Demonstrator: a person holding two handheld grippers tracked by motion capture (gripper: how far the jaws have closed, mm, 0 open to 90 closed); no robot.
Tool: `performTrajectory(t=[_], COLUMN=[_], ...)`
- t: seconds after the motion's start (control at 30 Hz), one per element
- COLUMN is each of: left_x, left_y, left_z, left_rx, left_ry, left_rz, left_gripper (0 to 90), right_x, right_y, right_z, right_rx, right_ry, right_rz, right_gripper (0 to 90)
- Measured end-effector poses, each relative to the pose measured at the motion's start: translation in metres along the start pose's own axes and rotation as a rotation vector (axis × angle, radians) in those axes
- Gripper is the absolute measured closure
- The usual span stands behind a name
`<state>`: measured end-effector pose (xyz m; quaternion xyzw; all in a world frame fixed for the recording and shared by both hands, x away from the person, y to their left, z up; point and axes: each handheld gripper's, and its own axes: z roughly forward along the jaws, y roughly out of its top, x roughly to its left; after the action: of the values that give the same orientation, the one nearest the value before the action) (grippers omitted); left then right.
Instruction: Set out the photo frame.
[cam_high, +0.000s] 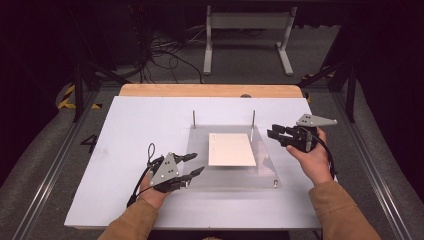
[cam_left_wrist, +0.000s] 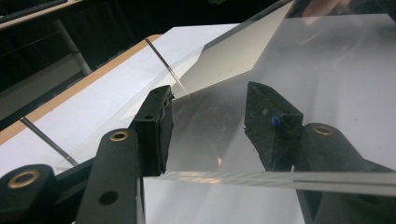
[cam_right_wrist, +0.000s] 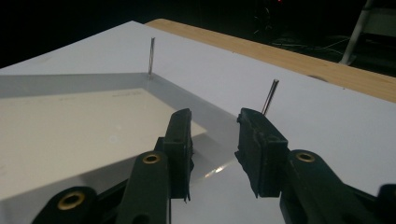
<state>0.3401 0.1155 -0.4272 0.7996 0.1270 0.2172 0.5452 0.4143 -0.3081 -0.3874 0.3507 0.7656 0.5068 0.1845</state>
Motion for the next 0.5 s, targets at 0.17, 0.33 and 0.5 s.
performTrajectory(t=[0.17, 0.33, 0.5], left_x=[0.0, 0.0, 0.0], left_y=[0.001, 0.002, 0.003], left_z=[0.0, -0.001, -0.001], left_rx=[0.002, 0.012, 0.012], left_ry=[0.002, 0.002, 0.002], left_rz=[-0.005, 0.003, 0.002], left_gripper=[51.2, 51.2, 51.2], right_x=[0.015, 0.03, 0.037], right_y=[-0.009, -0.015, -0.015], right_z=[-0.019, -0.037, -0.05], right_rx=[-0.024, -0.026, -0.045], right_ry=[-0.005, 0.001, 0.006], right_rz=[-0.041, -0.069, -0.074], right_gripper=[61.6, 60.6, 55.7])
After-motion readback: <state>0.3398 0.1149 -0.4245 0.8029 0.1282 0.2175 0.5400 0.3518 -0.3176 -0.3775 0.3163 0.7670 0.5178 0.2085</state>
